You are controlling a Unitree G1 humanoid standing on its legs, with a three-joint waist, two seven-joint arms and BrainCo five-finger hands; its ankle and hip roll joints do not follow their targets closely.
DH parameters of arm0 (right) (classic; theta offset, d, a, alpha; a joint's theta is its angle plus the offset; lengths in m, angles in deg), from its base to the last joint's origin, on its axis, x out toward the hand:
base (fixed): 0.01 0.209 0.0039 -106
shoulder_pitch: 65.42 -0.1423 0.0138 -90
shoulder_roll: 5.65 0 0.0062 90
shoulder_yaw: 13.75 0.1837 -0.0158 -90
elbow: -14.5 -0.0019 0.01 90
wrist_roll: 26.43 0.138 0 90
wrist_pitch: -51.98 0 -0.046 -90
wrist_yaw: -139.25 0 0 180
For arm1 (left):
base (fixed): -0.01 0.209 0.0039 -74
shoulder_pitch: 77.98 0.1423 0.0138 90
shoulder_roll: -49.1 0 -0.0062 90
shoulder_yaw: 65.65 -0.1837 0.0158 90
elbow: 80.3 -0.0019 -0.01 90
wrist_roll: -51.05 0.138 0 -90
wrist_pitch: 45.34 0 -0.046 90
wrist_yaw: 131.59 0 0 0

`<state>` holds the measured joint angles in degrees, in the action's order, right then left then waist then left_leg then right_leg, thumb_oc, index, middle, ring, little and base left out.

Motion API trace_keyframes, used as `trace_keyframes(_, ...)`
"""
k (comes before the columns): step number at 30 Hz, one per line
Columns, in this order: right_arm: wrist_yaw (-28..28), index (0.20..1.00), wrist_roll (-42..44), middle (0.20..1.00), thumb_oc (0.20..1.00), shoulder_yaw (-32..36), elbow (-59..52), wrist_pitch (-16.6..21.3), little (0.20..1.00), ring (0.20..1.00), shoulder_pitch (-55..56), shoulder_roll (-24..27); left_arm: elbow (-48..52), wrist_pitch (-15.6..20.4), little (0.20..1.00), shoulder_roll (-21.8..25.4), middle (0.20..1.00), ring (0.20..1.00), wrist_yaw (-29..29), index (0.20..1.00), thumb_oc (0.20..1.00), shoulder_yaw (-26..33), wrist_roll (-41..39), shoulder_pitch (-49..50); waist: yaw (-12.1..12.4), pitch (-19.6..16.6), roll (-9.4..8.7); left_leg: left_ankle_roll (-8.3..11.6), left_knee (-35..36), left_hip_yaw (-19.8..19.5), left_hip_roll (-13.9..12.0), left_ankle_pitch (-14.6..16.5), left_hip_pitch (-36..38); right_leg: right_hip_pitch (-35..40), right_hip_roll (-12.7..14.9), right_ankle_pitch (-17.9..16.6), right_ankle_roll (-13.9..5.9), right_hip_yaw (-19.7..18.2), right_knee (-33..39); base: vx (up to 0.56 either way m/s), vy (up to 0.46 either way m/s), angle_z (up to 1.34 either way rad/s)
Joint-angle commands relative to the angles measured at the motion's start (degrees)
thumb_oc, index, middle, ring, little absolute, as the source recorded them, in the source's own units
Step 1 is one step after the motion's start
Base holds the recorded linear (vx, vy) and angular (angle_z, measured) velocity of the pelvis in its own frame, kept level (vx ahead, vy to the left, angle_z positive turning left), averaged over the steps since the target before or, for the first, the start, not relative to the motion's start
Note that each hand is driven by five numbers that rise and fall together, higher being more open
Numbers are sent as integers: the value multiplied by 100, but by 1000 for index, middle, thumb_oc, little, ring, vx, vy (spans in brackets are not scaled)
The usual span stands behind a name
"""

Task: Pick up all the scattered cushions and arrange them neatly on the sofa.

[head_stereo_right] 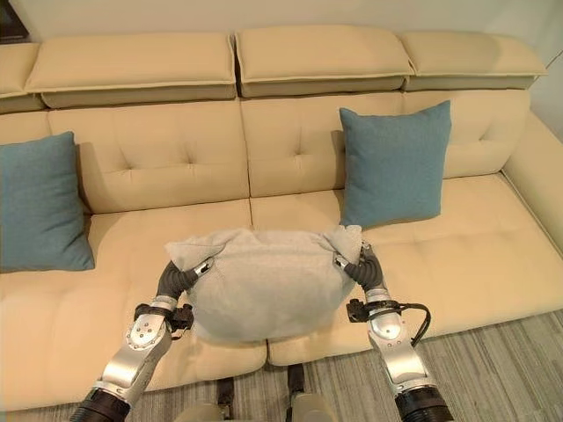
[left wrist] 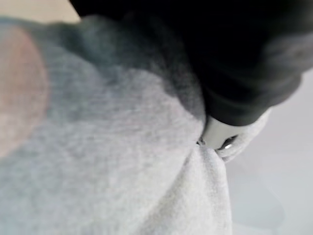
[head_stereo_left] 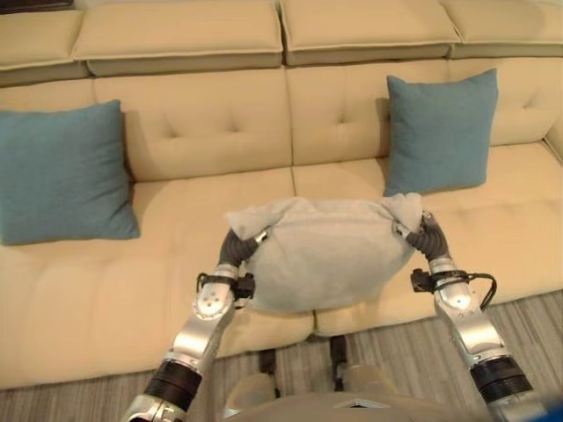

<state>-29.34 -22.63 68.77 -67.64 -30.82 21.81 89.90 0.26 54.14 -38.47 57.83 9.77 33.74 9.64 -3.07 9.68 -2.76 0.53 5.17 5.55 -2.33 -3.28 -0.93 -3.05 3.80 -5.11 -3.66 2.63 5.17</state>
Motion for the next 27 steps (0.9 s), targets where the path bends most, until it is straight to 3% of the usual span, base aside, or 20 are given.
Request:
trace_keyframes(1,324,200,129,200,200,288,-253,375,200,200,-608,401,517,689,200,290,200,200,410,200,200,399,-34,-738,89,-546,-220,55,-520,169,200,875,138,1,326,437,-519,60,-399,73,-3,6)
trace_keyframes(8,569,200,301,200,200,60,-152,381,200,200,-1470,467,302,738,200,396,200,200,732,200,200,234,-104,-1598,134,-502,-204,72,-434,157,192,833,71,-52,322,407,-529,48,-324,15,-1,7)
trace_keyframes(19,1427,200,337,200,200,-921,1083,292,200,200,-4576,822,-1324,884,200,1001,200,200,1540,200,200,-560,-199,-4663,201,24,-225,134,-1007,81,168,698,-1444,-1349,364,140,-508,-49,-599,-115,-15,3)
trace_keyframes(27,1551,200,618,200,200,-1478,2067,297,200,200,-5885,892,-2289,912,200,1188,200,200,1644,200,200,-982,-383,-5966,206,186,-246,171,-1216,40,160,663,-1897,-1734,392,61,-520,-30,-680,-12,-5,0)
